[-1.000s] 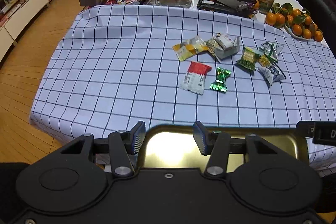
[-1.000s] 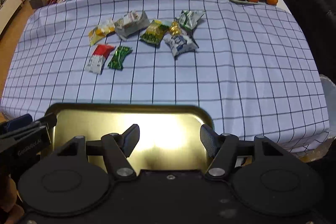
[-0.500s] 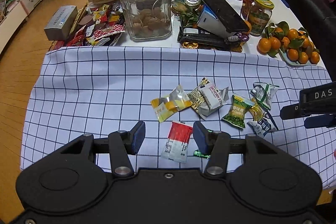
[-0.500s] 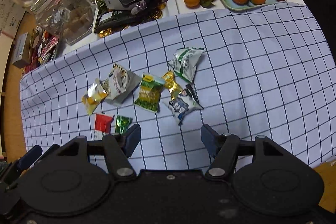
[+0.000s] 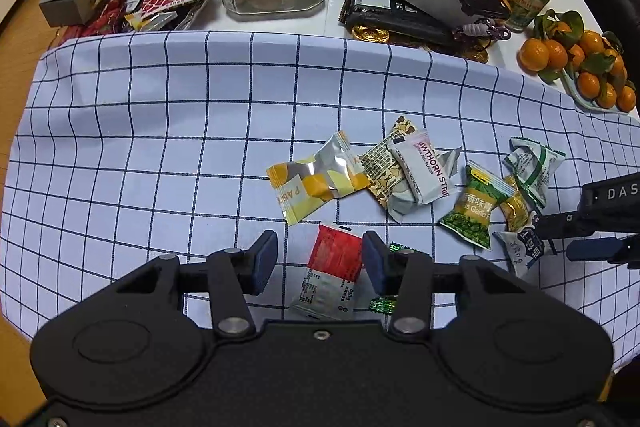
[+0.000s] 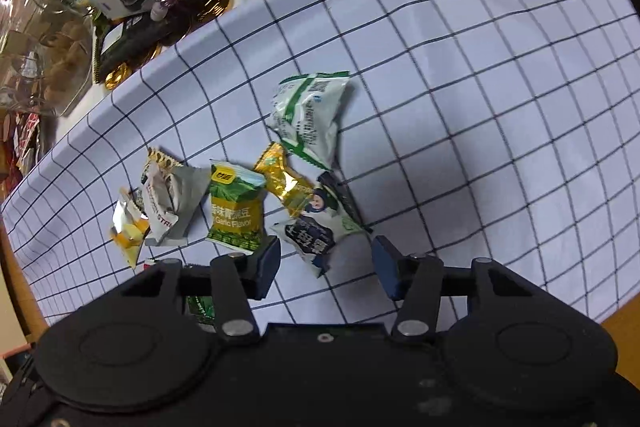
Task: Organize snacks
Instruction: 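Reach the left tool to the red-and-white packet while the right tool reaches the blue milk candy, then close the left tool on the red packet while the right tool grips the blue candy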
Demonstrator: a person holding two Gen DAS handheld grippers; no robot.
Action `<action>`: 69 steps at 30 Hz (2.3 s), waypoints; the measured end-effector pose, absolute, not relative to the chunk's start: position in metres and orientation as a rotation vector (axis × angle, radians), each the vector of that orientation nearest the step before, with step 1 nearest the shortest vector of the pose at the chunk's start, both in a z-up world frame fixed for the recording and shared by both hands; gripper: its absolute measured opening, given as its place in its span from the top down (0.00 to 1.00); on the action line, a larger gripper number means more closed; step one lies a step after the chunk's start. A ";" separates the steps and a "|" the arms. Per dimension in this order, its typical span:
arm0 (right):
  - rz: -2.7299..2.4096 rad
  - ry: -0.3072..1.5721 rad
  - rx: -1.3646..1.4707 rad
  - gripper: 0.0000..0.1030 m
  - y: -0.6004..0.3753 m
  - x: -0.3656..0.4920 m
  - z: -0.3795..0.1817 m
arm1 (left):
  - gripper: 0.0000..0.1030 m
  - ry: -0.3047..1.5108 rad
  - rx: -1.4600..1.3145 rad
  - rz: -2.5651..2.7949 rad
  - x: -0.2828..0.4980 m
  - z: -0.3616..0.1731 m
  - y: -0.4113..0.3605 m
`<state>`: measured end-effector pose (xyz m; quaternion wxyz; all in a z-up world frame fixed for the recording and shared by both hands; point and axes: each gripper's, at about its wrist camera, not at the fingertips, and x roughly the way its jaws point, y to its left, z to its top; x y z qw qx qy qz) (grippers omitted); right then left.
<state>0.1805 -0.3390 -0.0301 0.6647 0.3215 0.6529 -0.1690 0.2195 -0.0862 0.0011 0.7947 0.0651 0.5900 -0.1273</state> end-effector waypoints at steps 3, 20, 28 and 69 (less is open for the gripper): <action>-0.371 1.438 0.758 0.47 -0.336 0.183 -0.029 | 0.49 1.281 0.131 -0.265 0.223 -0.002 -0.087; -0.515 1.512 0.832 0.57 -0.331 0.185 -0.063 | 0.49 1.340 0.163 -0.267 0.228 -0.019 -0.093; -0.525 1.535 0.840 0.65 -0.330 0.190 -0.066 | 0.49 1.396 0.136 -0.261 0.235 -0.031 -0.090; -0.481 1.550 0.855 0.62 -0.329 0.184 -0.065 | 0.58 1.357 0.229 -0.194 0.227 -0.040 -0.097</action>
